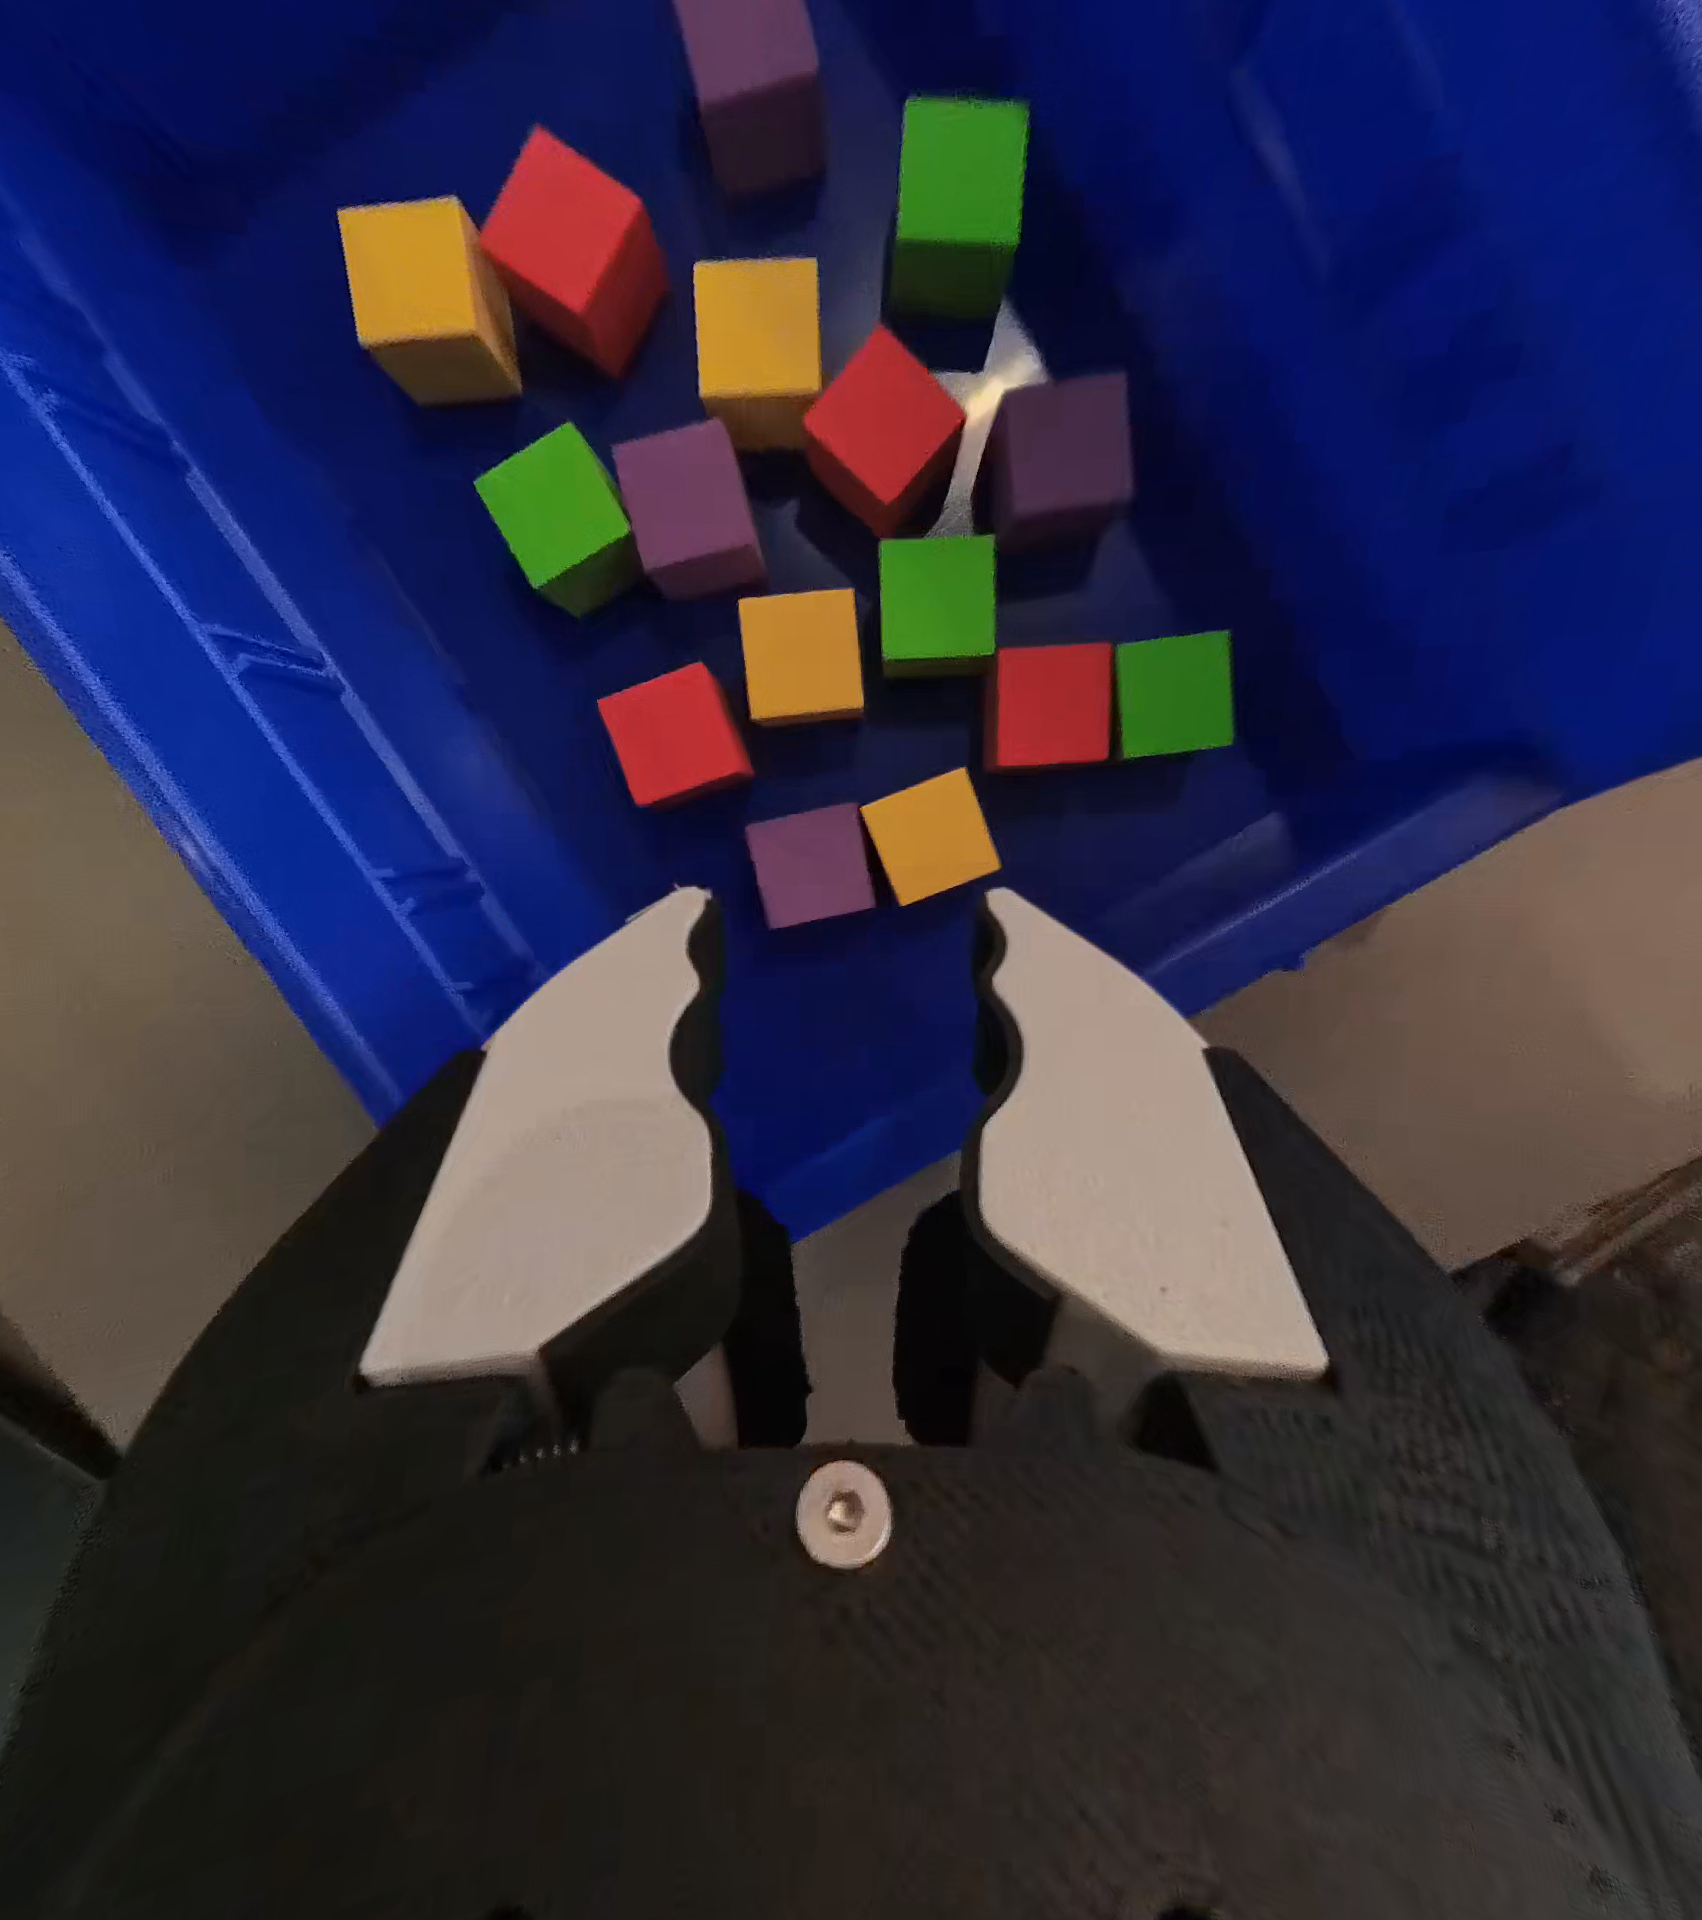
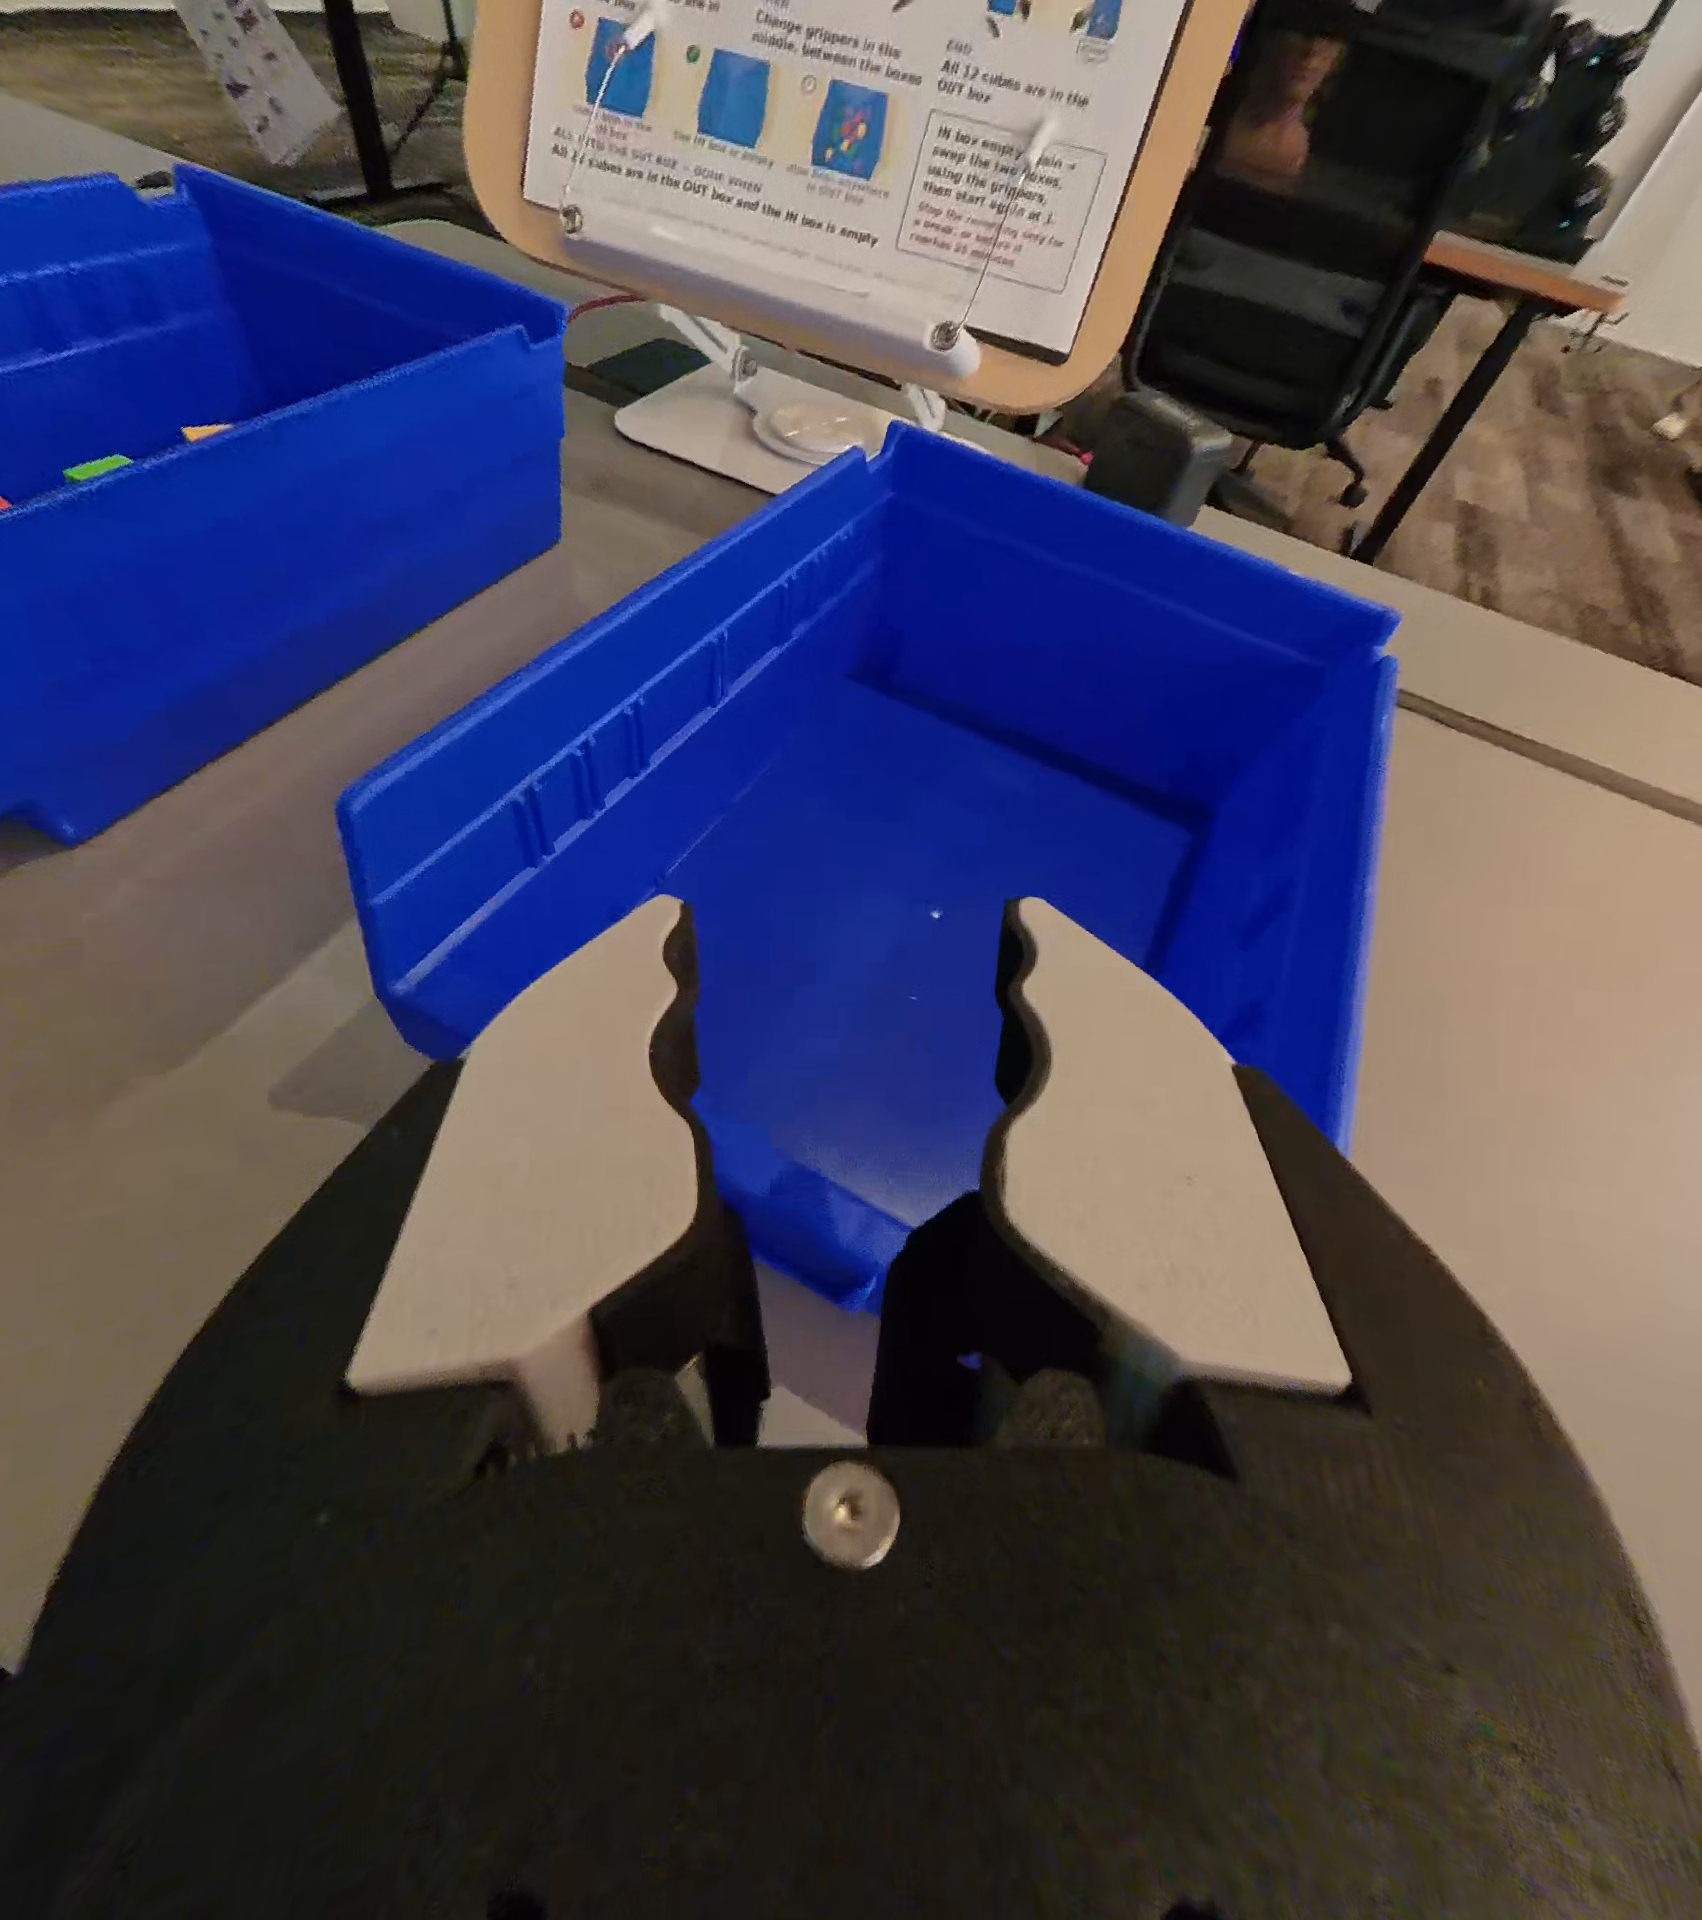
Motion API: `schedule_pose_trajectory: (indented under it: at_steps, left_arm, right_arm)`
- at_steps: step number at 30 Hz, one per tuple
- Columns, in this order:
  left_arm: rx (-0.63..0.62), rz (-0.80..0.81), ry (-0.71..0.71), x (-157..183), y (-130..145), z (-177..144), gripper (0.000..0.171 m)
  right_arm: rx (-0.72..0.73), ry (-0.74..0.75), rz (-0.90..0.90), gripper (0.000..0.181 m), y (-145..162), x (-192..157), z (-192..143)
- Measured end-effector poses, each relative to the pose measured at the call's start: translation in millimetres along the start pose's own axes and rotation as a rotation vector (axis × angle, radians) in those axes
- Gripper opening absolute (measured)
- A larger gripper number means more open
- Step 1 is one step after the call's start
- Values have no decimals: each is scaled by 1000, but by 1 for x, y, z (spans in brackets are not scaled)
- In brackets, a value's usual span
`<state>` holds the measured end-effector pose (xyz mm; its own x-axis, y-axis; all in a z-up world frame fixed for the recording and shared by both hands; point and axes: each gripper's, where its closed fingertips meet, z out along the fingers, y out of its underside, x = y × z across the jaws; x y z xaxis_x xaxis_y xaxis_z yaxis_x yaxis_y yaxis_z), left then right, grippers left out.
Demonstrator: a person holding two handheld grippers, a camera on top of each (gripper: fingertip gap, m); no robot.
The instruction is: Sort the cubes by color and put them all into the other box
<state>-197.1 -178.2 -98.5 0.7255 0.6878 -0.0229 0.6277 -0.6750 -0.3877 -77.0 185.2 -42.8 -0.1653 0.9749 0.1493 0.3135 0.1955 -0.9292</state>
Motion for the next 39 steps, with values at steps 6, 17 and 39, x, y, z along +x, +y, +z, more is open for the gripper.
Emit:
schedule_pose_trajectory:
  at_steps: [6, 17, 39]
  left_arm:
    - [-125, 270, 70, 22, -1, 16, 37]
    - [-248, 1006, 148, 21, 9, 34, 38]
    - [222, 468, 766, 86, -47, -41, 28]
  right_arm:
    - [41, -24, -35, 56, -14, 7, 7]
    - [106, 41, 8, 55, -26, 30, -18]
    - [240, -187, -229, 58, -49, -40, -17]
